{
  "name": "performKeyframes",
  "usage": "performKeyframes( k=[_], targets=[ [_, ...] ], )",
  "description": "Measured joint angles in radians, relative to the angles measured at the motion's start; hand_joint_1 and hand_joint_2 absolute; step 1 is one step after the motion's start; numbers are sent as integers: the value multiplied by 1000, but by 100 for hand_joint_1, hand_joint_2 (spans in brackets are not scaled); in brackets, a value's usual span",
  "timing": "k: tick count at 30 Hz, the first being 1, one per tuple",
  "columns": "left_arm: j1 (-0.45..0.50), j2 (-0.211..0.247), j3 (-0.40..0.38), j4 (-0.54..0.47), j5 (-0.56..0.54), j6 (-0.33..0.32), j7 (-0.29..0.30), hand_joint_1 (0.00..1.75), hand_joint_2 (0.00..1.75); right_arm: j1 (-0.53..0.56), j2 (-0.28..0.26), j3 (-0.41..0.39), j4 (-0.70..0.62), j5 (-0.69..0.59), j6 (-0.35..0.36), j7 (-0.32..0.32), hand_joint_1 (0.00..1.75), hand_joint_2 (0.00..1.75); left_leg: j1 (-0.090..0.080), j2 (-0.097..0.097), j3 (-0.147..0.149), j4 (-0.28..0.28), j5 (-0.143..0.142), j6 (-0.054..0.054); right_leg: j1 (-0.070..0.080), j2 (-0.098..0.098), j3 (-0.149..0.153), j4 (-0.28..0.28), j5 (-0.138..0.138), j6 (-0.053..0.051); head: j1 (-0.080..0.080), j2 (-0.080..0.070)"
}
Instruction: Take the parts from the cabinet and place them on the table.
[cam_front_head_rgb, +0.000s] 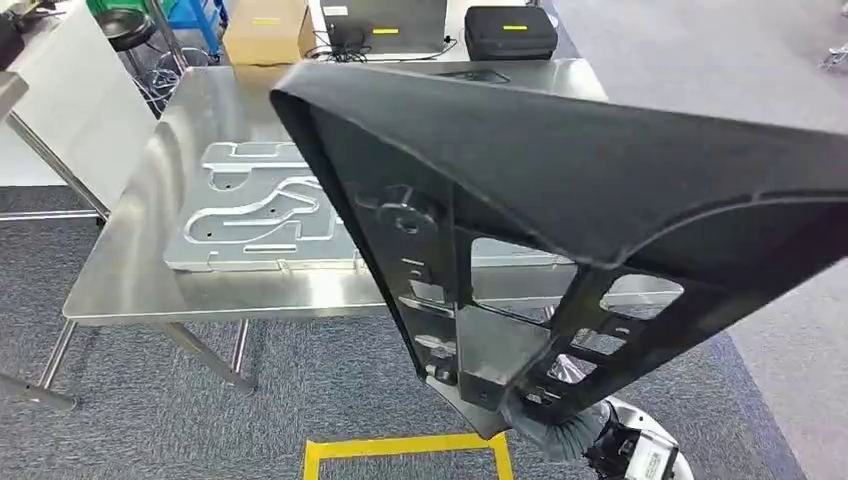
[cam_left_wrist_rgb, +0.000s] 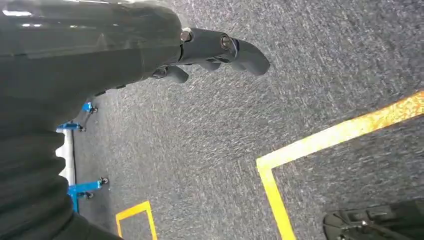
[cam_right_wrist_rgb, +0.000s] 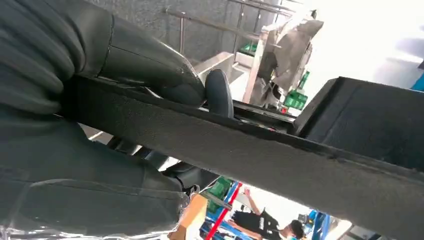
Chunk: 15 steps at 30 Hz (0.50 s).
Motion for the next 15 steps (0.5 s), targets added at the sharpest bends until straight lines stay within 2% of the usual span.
performKeyframes(
  k=[1, 2, 3, 4, 5, 6, 8, 9, 10, 12, 13, 14, 15],
  targets=[
    [1, 0, 0, 0, 0, 0, 0, 0, 175, 0, 0, 0, 1, 0, 1, 0, 175, 175, 1, -1, 16, 0, -12, -3, -1, 0, 8, -57, 47, 1, 0, 0],
    [1, -1, 0, 0, 0, 0, 0, 0, 175, 0, 0, 0, 2, 0, 2, 0, 175, 175, 1, -1, 34, 0, -25, -7, -2, 0, 25, -136, 118, -4, 0, 0],
    [2, -2, 0, 0, 1, 0, 0, 0, 175, -1, 0, 0, 2, 0, 3, 0, 175, 175, 1, -1, 42, 0, -38, -11, -1, -1, 38, -211, 207, -9, 0, 0],
    [0, -3, 0, 0, 2, 0, 0, 0, 175, -2, 0, 0, 5, 0, 5, 1, 175, 175, -1, -2, 59, 6, -48, -17, 6, -3, 32, -207, 202, -15, 0, 0],
    [-3, -3, 0, 0, 2, 0, -2, 0, 175, -5, 1, 2, 7, 0, 8, 2, 175, 175, -2, -3, 50, 5, -55, -25, 11, -3, 35, -207, 195, -26, 2, 0],
    [-5, -3, 0, 0, 2, -1, -2, 0, 175, -4, 1, 2, 7, 0, 8, 3, 175, 175, -1, -2, 57, -1, -59, -33, 11, 0, 37, -208, 201, -33, 2, 0],
    [-7, -3, 0, 0, 3, -2, -15, 0, 175, -11, 1, 2, 7, 0, 6, 2, 175, 175, -1, -2, 53, 33, -43, -44, 8, 3, 51, -217, 195, -45, 2, 0],
    [-8, -3, 0, 0, 4, -5, -23, 0, 175, -13, 1, 2, 7, 0, 2, 2, 175, 175, 3, 2, 32, 75, -40, -49, 5, 1, 62, -224, 191, -51, 2, 0],
    [-9, -4, 1, 0, 11, -11, -34, 0, 175, -15, 1, 2, 8, 2, -2, 2, 175, 175, 3, 4, -2, 133, -47, -55, 5, 0, 68, -227, 186, -58, 2, 0],
    [-10, -5, 3, 0, 15, -21, -41, 0, 175, -28, 0, 2, 8, 24, -15, 13, 175, 175, 7, 5, -95, 262, -112, -66, 5, 0, 74, -227, 176, -63, 2, 0],
    [-10, -5, 5, 0, 20, -24, -46, 0, 175, -38, 0, 2, 8, 38, -22, 18, 175, 175, 7, 6, -135, 310, -149, -66, 6, 1, 79, -227, 170, -63, 2, 0],
    [-10, -5, 5, 0, 21, -30, -51, 0, 175, -49, 0, 2, 8, 49, -31, 24, 175, 175, 8, 6, -160, 324, -158, -67, 5, 4, 86, -227, 164, -63, 2, 0],
    [-9, -5, 6, 0, 24, -35, -56, 0, 175, -62, 0, 0, 8, 59, -43, 32, 175, 175, 9, 8, -165, 299, -134, -68, 5, 5, 95, -227, 158, -62, 2, 0]
  ],
)
